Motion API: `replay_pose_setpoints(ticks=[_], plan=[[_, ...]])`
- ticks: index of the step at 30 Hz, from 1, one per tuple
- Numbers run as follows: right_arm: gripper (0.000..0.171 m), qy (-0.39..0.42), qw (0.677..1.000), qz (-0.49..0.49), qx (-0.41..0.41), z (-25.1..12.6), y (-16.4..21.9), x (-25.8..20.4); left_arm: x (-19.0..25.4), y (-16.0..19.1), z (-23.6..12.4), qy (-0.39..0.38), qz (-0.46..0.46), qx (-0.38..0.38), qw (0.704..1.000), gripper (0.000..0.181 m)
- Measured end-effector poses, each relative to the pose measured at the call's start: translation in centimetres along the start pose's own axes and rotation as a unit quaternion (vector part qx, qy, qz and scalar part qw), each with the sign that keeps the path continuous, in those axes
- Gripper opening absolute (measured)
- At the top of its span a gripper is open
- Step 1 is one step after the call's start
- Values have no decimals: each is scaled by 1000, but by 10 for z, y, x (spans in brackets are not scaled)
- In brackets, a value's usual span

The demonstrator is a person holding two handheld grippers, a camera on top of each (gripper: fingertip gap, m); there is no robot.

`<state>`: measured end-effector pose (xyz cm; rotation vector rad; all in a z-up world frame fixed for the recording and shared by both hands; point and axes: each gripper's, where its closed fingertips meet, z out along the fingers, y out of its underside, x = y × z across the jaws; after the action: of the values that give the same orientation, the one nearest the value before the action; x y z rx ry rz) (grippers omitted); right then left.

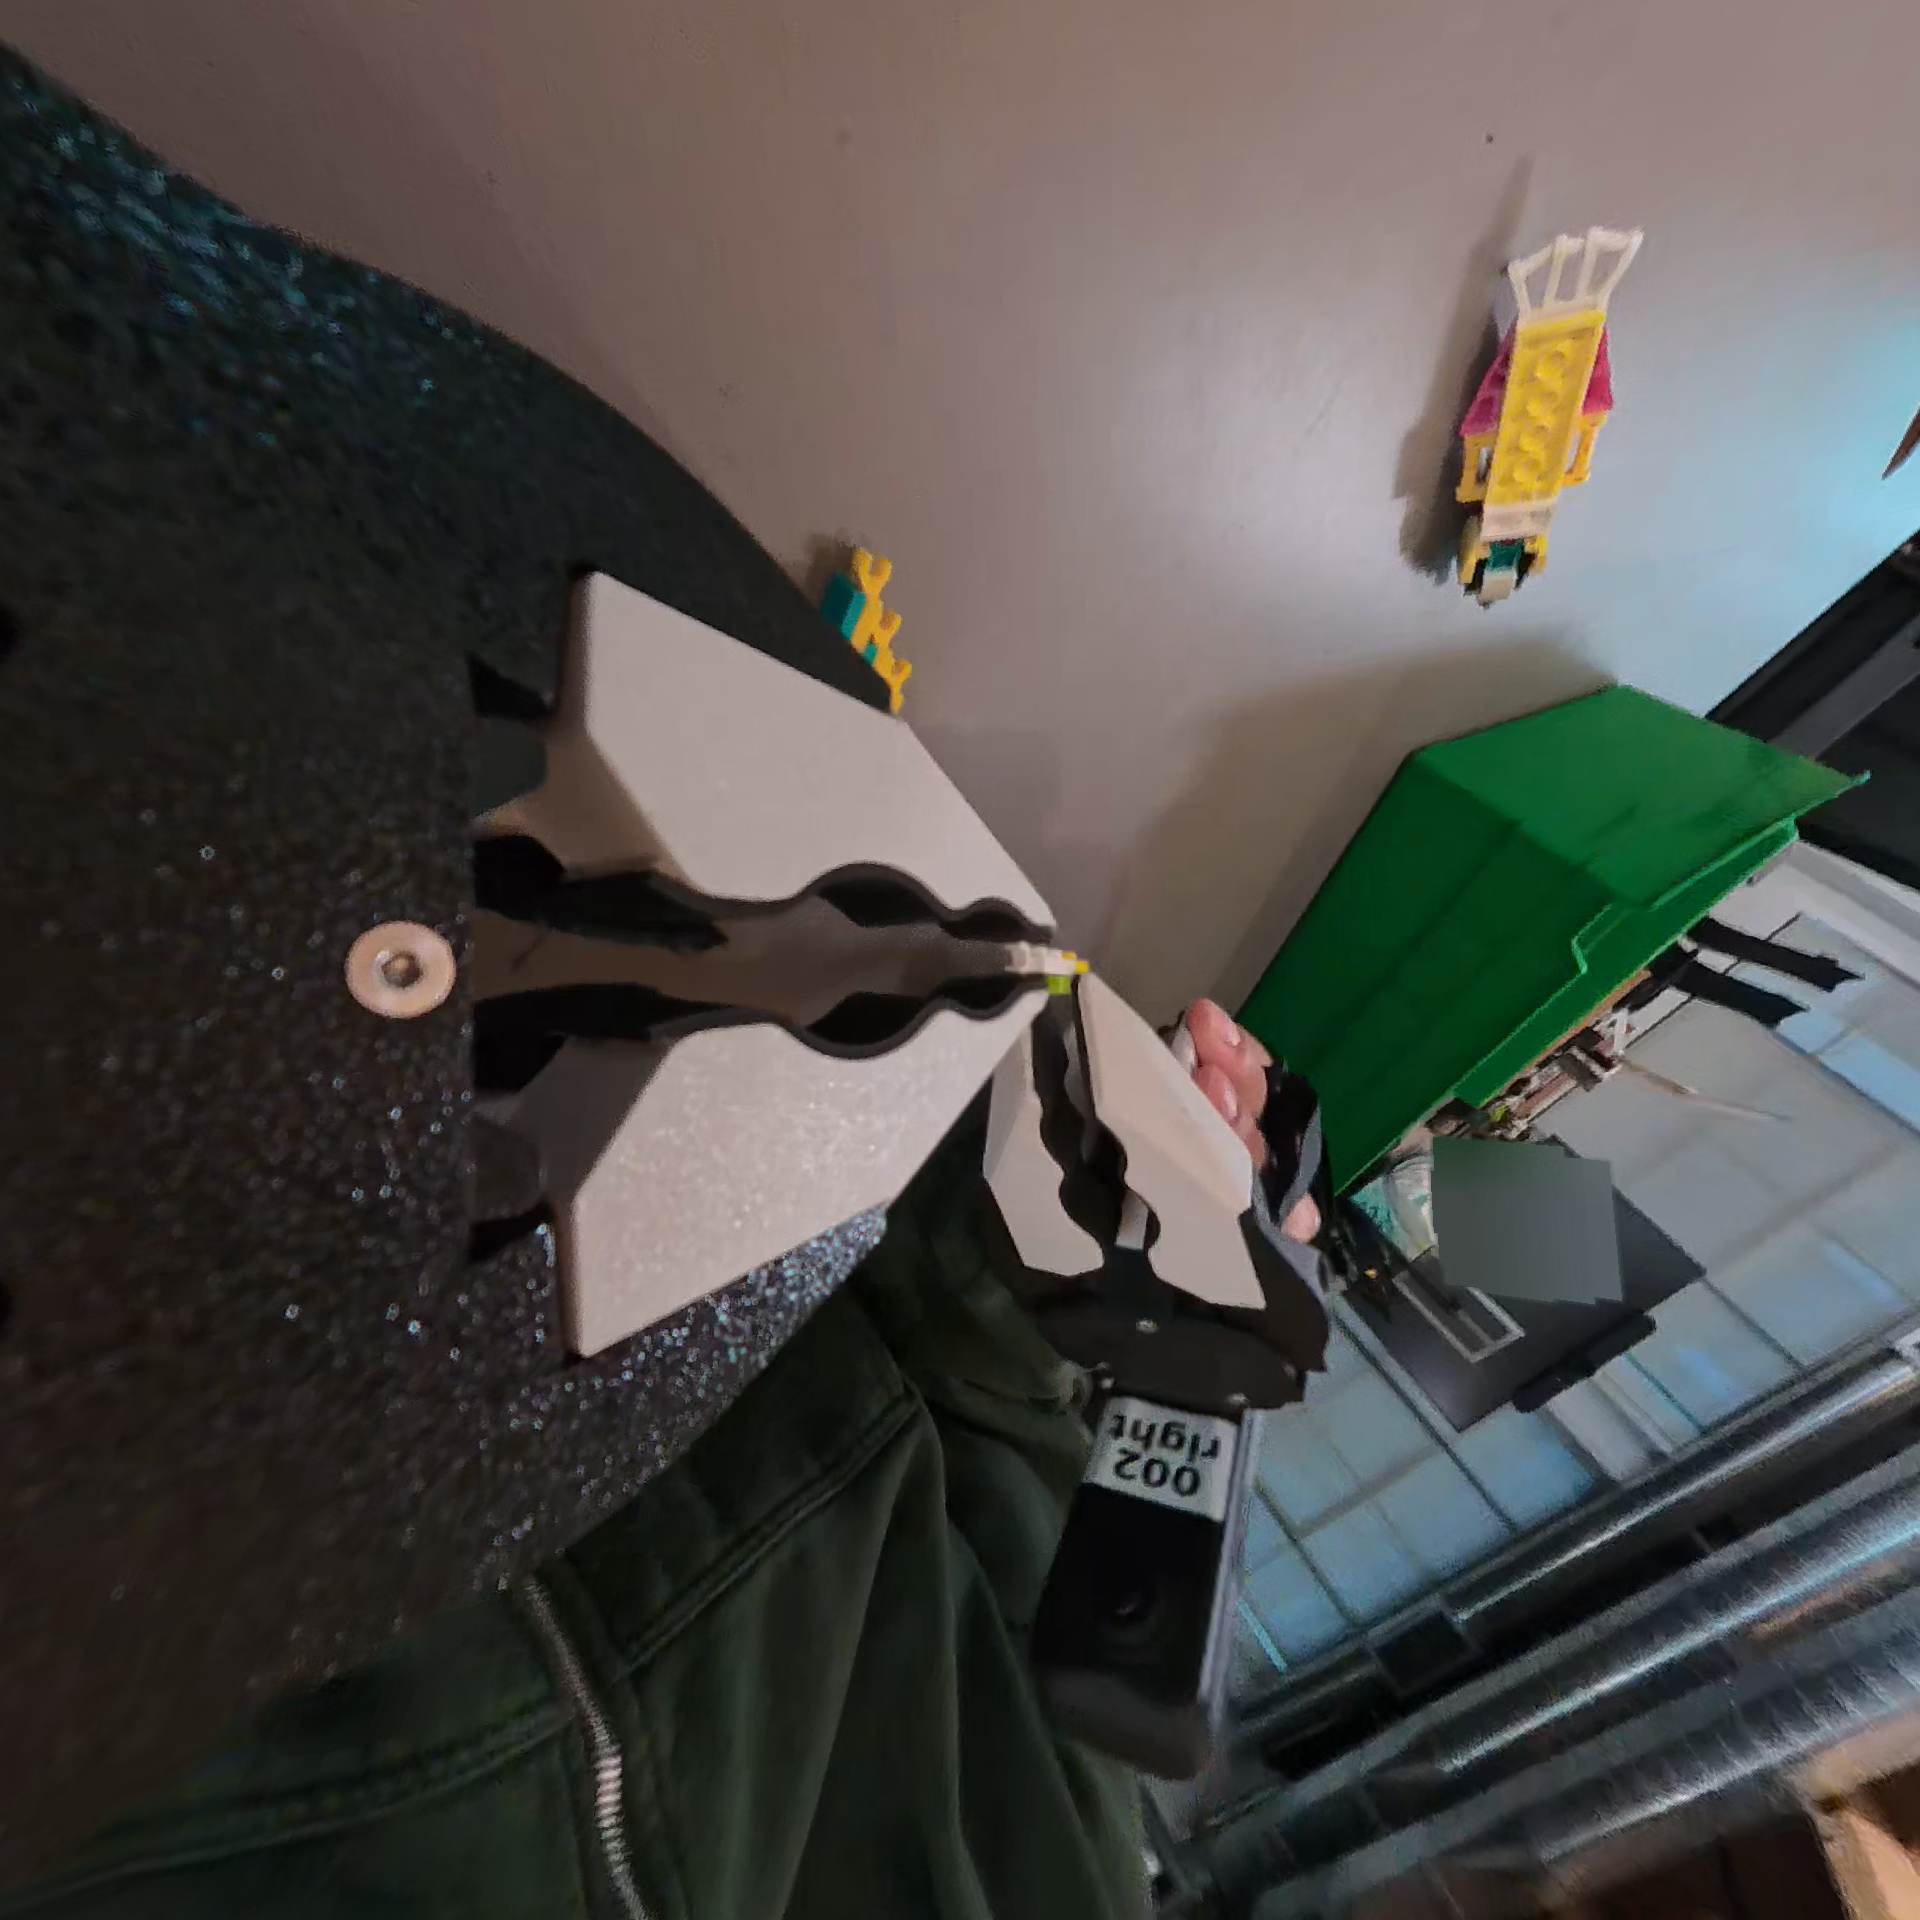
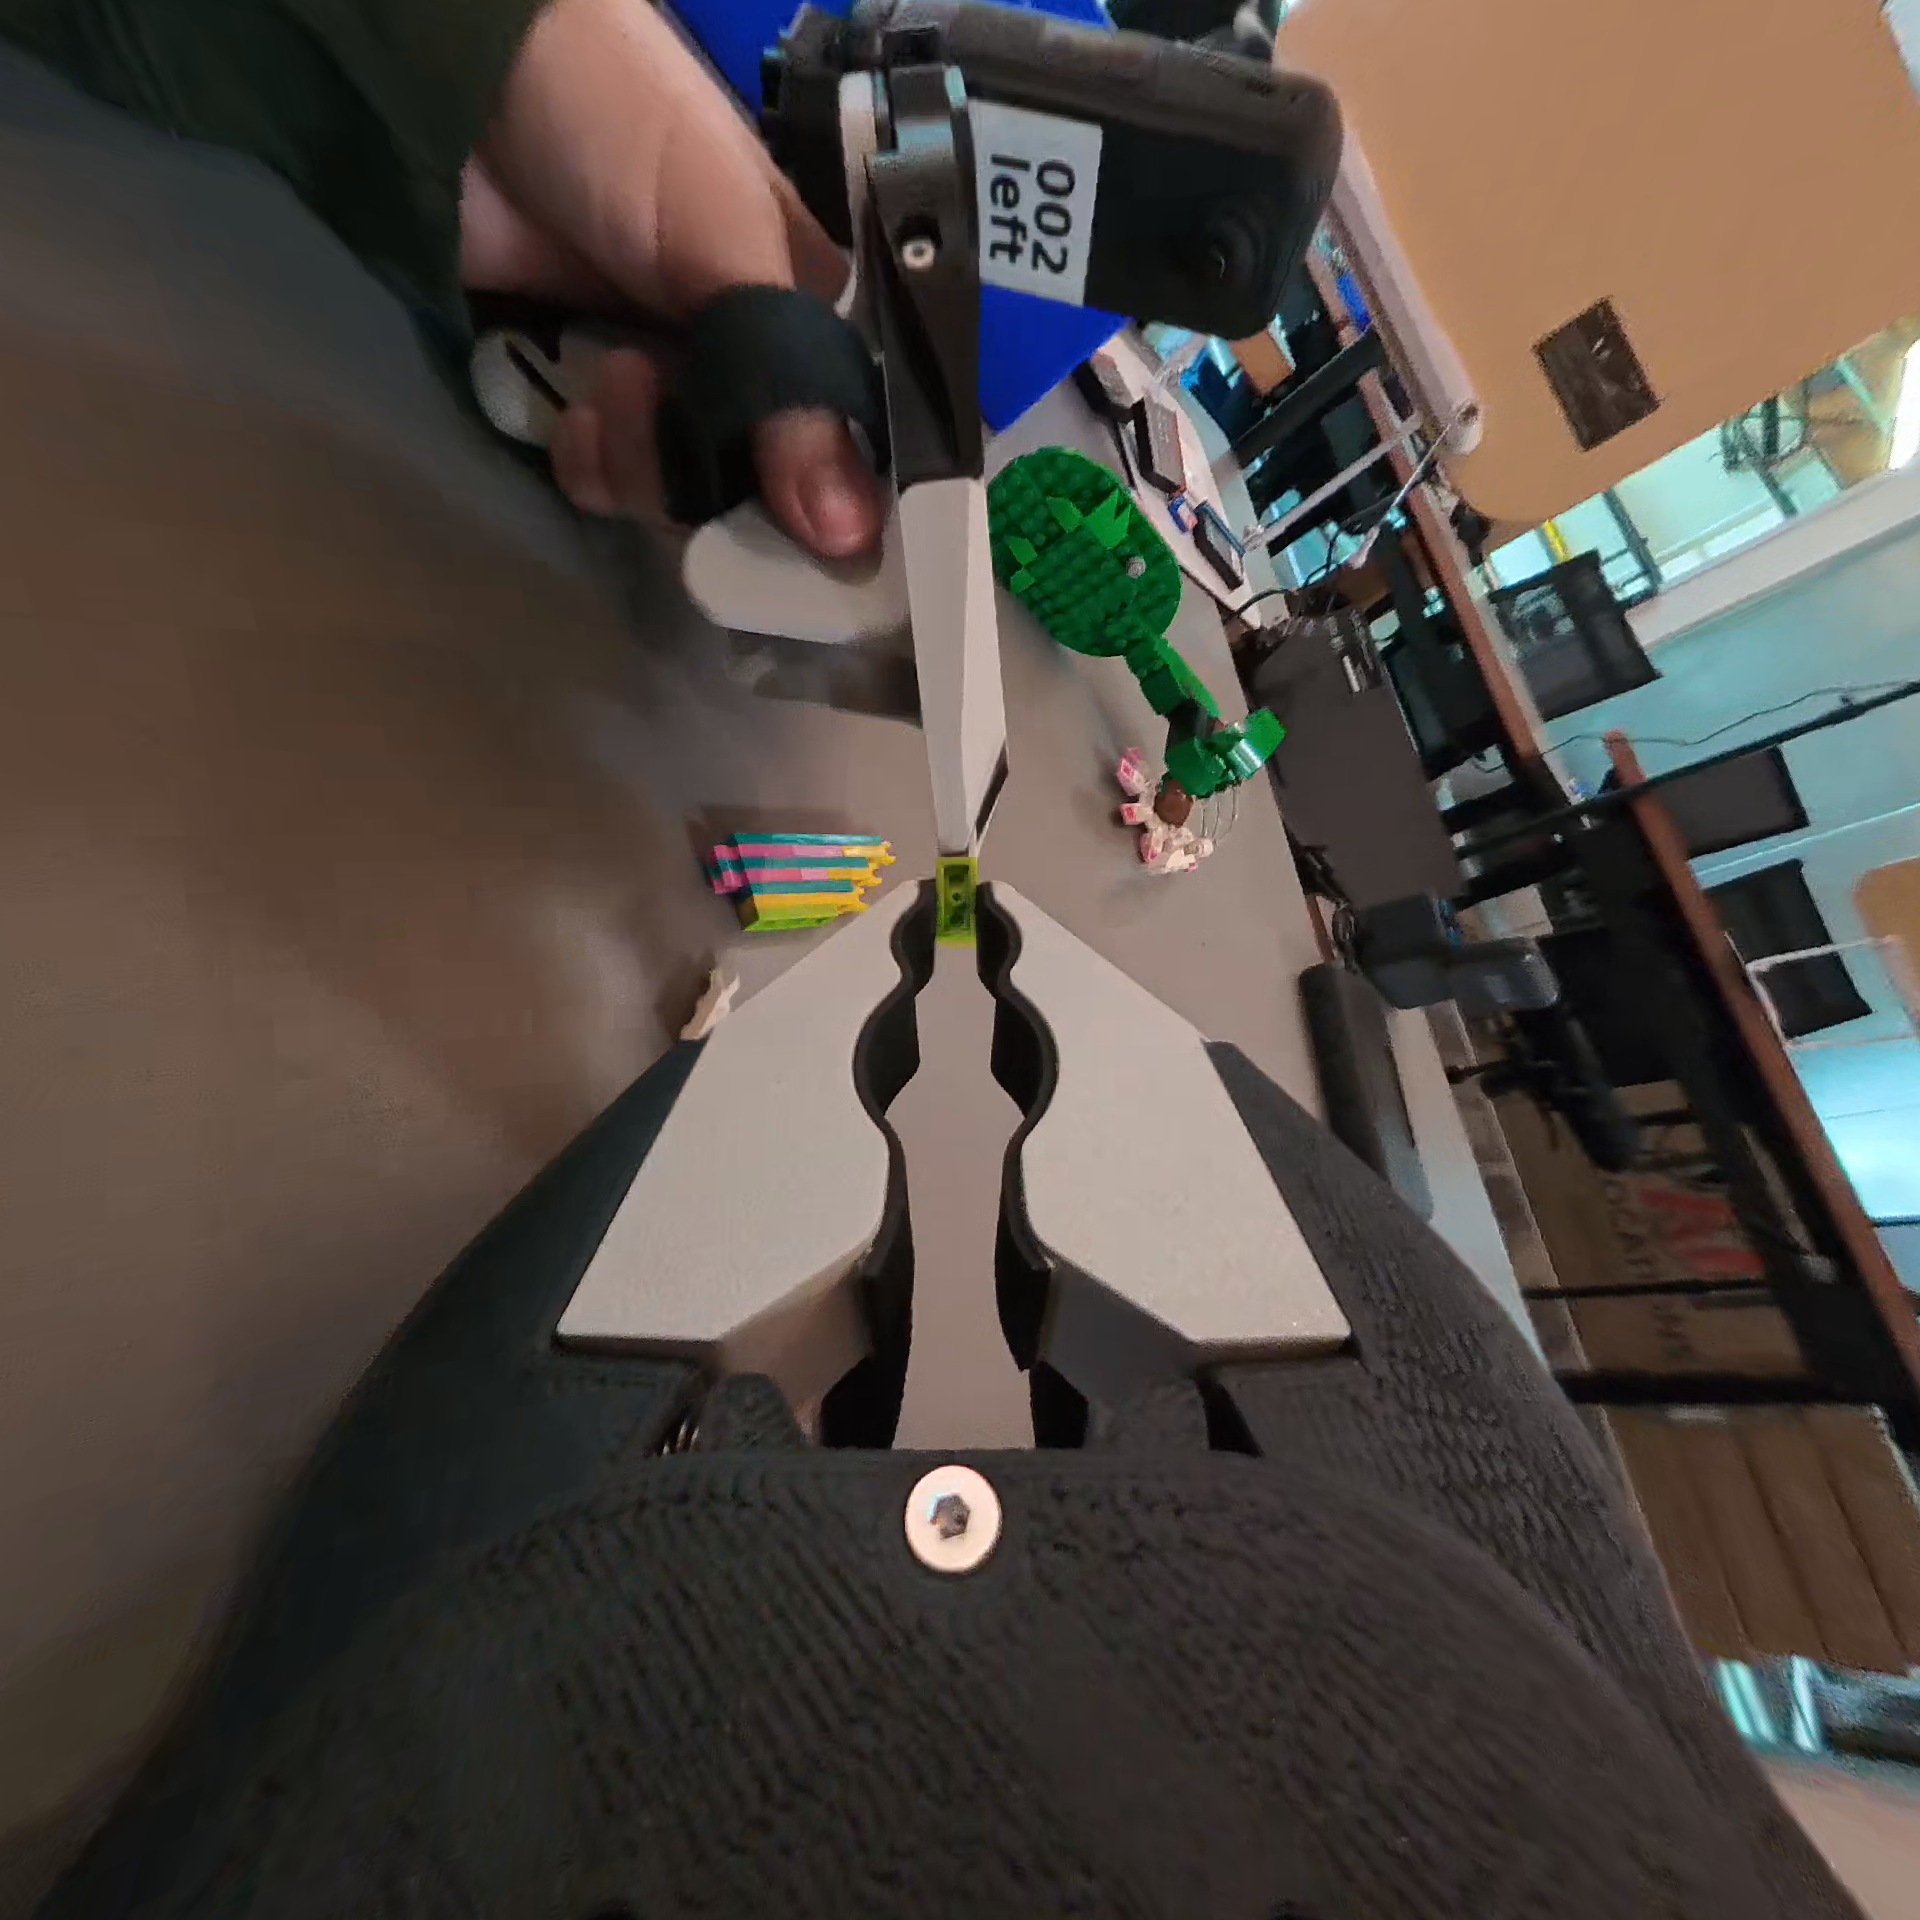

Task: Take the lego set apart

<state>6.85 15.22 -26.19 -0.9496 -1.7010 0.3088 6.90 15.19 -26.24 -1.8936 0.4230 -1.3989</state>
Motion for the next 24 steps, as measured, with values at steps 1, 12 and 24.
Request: replay_pose_setpoints(ticks=[1, 12, 24], plan=[[5, 2, 1000, -4, 11, -1, -4, 0, 3, 0, -1, 9, 0, -4, 1000, 4], [4, -12, 998, -35, 57, -7, -8, -9, 5, 8, 0, 5, 13, -27, 1000, 4], [5, -123, 907, 370, 157, -12, -15, 16, -1, -9, -8, -55, 117, 4, 992, 4]])
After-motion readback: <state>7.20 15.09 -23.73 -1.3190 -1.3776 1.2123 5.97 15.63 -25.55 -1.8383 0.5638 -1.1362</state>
